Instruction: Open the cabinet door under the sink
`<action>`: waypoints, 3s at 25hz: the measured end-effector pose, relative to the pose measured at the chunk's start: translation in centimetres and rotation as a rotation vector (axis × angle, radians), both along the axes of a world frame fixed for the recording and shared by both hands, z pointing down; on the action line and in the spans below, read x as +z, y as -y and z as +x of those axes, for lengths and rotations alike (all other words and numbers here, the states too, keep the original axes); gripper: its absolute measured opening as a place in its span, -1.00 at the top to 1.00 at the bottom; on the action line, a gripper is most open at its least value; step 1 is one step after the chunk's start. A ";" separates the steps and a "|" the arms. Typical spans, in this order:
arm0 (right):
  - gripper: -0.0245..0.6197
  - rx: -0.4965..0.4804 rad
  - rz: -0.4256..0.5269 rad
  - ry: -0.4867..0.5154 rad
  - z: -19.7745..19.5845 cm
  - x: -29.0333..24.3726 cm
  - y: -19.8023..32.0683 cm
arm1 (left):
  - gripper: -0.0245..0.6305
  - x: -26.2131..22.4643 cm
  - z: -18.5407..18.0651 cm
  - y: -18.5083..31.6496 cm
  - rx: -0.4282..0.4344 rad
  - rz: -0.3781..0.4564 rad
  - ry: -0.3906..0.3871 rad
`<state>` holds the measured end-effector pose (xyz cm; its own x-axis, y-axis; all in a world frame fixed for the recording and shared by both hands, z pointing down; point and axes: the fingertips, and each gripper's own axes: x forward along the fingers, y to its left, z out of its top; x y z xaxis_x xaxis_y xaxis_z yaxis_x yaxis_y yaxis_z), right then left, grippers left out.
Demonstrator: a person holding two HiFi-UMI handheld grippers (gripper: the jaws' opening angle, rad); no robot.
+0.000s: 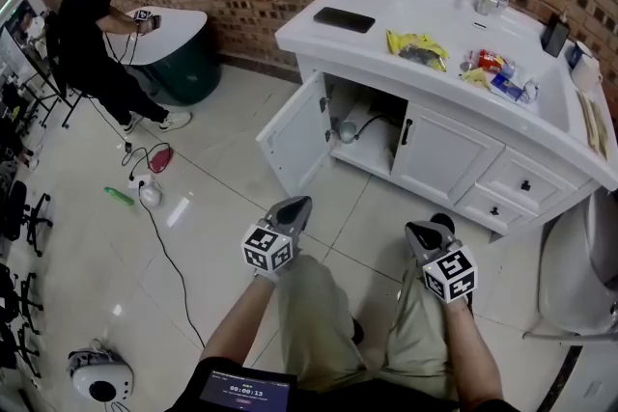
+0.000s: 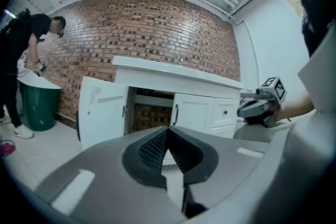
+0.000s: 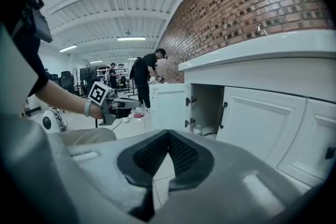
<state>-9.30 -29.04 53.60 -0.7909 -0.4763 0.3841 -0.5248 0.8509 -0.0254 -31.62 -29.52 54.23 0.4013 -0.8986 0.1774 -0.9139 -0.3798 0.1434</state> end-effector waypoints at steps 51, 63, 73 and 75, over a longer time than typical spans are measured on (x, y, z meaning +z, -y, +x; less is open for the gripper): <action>0.95 0.005 0.036 0.138 19.4 -5.0 -36.0 | 0.88 -2.9 27.1 -40.3 0.020 0.056 -0.067; 0.95 -0.008 -0.008 0.207 23.7 -3.5 -40.2 | 0.88 -4.7 35.7 -46.1 0.072 0.075 0.050; 0.95 -0.075 0.027 0.169 21.0 -3.9 -41.9 | 0.88 -5.4 32.1 -47.2 0.019 0.033 0.065; 0.95 -0.081 0.019 0.152 20.4 -3.4 -41.8 | 0.88 -5.3 31.1 -47.2 0.004 0.032 0.051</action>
